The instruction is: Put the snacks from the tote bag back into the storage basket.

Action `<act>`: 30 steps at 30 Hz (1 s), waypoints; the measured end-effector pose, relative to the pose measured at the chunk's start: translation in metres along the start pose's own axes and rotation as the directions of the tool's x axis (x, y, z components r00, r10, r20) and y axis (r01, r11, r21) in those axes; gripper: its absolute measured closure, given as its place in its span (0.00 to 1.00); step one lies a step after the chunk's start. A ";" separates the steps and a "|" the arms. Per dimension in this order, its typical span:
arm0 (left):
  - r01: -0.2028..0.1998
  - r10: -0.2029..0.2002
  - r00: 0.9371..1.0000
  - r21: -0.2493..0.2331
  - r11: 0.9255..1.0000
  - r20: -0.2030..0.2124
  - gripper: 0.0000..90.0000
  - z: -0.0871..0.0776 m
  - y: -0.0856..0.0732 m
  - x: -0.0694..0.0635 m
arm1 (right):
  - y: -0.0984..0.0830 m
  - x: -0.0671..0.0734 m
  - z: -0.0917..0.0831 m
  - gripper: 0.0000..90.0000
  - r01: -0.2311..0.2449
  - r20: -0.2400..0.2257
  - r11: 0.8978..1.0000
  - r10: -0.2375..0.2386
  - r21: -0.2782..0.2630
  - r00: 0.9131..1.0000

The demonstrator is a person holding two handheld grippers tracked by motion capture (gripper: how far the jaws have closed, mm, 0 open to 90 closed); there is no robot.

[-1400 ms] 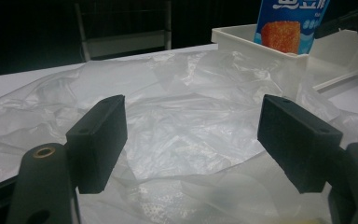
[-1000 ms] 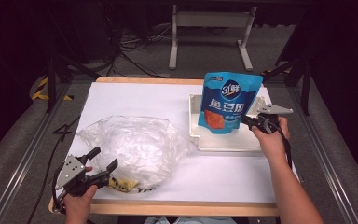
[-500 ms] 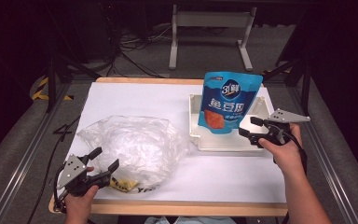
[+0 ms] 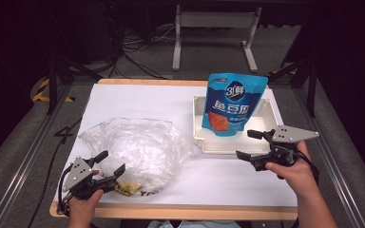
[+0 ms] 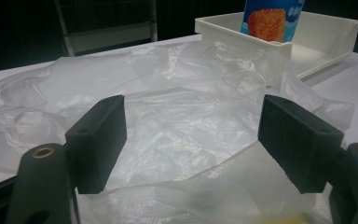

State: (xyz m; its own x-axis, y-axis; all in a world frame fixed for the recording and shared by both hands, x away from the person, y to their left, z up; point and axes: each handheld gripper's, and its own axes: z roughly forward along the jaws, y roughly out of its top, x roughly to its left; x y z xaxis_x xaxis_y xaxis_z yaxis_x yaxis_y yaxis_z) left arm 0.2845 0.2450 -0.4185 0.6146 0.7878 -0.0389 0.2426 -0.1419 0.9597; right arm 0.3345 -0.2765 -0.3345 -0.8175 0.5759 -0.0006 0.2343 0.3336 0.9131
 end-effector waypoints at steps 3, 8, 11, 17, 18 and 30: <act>-0.003 0.003 1.000 -0.001 1.000 -0.002 0.27 0.000 0.000 -0.001 | -0.005 0.005 0.002 0.17 0.033 -0.013 0.999 -0.033 0.006 0.999; 0.002 -0.002 1.000 -0.009 1.000 0.000 0.27 0.000 0.000 0.000 | -0.010 0.010 0.007 0.16 0.060 -0.037 0.998 -0.060 0.000 0.998; 0.000 0.000 1.000 -0.011 1.000 0.000 0.27 -0.001 0.001 0.000 | -0.018 0.010 0.009 0.17 0.096 0.003 0.995 -0.096 -0.023 0.995; -0.002 0.002 1.000 -0.014 1.000 0.001 0.27 -0.002 0.001 0.001 | -0.040 0.009 0.011 0.16 0.032 0.006 0.997 -0.032 -0.064 0.999; -0.002 0.002 1.000 -0.015 1.000 0.002 0.27 -0.002 0.001 0.001 | -0.044 0.010 0.012 0.16 0.037 0.009 0.998 -0.036 -0.055 0.999; 0.010 -0.011 1.000 -0.012 1.000 -0.002 0.27 0.000 0.000 0.003 | -0.086 0.005 0.025 0.11 -0.006 0.100 0.999 0.010 -0.048 0.995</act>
State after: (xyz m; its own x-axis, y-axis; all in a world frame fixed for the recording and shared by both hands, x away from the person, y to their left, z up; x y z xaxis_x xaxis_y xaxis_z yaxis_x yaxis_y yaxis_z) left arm 0.2864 0.2475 -0.4191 0.6107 0.7904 -0.0485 0.2400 -0.1264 0.9625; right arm 0.3234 -0.2837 -0.4231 -0.7584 0.6510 -0.0319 0.2135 0.2944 0.9315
